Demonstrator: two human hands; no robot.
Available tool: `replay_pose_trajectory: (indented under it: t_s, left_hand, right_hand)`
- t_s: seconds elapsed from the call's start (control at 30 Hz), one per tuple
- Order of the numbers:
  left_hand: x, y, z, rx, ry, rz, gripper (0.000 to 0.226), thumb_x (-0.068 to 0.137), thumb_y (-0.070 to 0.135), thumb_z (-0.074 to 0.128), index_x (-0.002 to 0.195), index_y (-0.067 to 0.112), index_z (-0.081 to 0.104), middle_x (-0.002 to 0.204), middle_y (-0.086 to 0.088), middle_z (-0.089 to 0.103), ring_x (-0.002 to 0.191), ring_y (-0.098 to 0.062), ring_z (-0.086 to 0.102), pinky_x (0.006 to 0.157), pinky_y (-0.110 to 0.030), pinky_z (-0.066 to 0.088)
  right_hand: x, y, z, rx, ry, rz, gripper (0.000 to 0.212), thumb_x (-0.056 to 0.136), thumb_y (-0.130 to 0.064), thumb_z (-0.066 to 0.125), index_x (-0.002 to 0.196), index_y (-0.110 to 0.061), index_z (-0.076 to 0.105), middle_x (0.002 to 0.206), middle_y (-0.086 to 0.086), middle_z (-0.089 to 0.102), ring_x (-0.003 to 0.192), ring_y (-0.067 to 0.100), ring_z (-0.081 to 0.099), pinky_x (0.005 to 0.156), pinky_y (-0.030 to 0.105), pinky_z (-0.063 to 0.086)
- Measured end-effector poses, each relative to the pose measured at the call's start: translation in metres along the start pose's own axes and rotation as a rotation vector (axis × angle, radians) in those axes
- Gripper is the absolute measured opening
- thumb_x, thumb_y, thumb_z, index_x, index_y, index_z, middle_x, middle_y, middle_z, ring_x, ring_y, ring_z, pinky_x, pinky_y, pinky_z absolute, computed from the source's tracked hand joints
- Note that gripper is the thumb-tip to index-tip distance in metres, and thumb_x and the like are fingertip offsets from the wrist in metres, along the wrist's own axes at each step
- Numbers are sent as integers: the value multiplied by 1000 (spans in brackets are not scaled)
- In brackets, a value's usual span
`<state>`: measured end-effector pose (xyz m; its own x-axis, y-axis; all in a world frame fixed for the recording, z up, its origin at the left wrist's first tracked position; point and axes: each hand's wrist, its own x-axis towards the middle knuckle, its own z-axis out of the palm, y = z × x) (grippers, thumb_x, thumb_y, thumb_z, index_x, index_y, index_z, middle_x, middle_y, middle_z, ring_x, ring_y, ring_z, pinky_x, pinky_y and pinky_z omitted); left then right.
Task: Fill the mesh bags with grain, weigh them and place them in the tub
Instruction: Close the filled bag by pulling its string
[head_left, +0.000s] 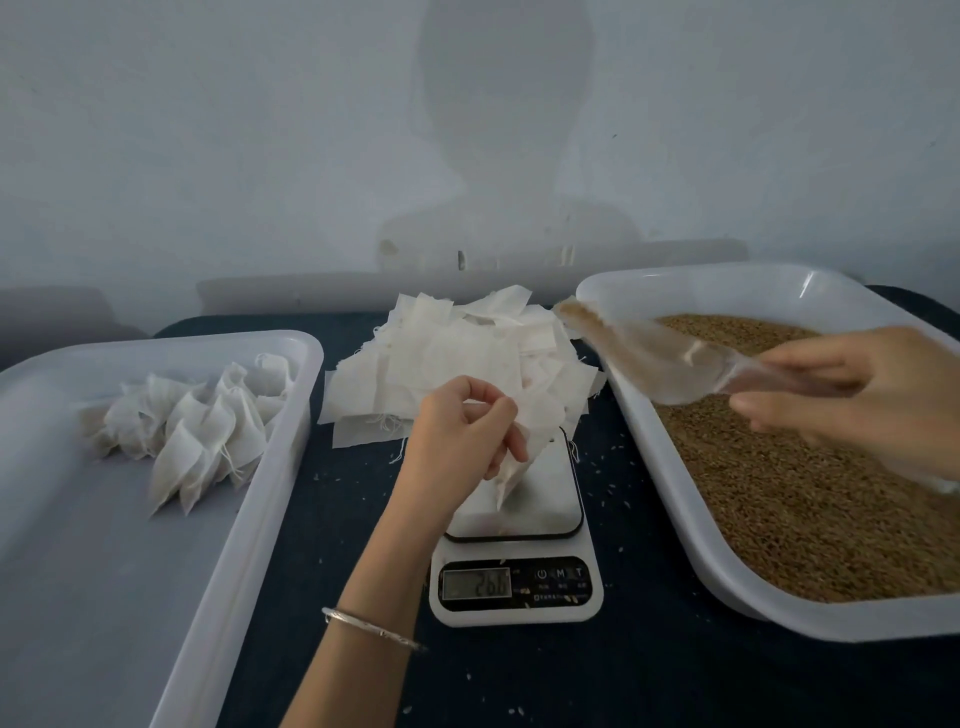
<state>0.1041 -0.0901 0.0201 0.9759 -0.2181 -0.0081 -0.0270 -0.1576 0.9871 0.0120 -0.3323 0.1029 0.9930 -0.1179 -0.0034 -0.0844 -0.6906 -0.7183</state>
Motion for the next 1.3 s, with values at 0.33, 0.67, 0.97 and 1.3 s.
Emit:
replay_pose_trajectory:
  t_s: [0.33, 0.67, 0.97, 1.3]
  left_hand:
    - [-18, -16, -8, -95, 236, 152, 17, 97, 31, 52, 97, 15, 56, 52, 4, 51, 45, -3, 41, 44, -15, 35]
    - [-50, -50, -35, -243, 546, 106, 22, 99, 13, 44, 79, 12, 53, 50, 2, 41, 45, -8, 31, 43, -22, 29]
    - [-47, -41, -35, -294, 532, 165, 28, 100, 13, 42, 74, 15, 52, 50, 4, 40, 44, -7, 29, 42, -19, 28]
    - [-48, -42, -38, -279, 538, 142, 26, 99, 14, 43, 75, 15, 52, 50, 4, 40, 44, -8, 30, 44, -20, 29]
  right_hand:
    - [6, 60, 51, 18, 445, 62, 8, 80, -41, 69, 85, -43, 63, 76, -16, 66, 74, 3, 59, 57, 22, 37]
    - [8, 68, 54, -204, 441, 112, 17, 80, -45, 67, 93, -34, 68, 70, -13, 65, 67, 9, 60, 64, 34, 51]
    - [11, 70, 54, -234, 417, 157, 28, 83, -49, 60, 100, -28, 67, 76, -9, 63, 74, 19, 59, 68, 37, 49]
    - [12, 73, 55, -217, 426, 155, 29, 83, -49, 63, 101, -26, 68, 76, -9, 62, 75, 22, 59, 68, 36, 46]
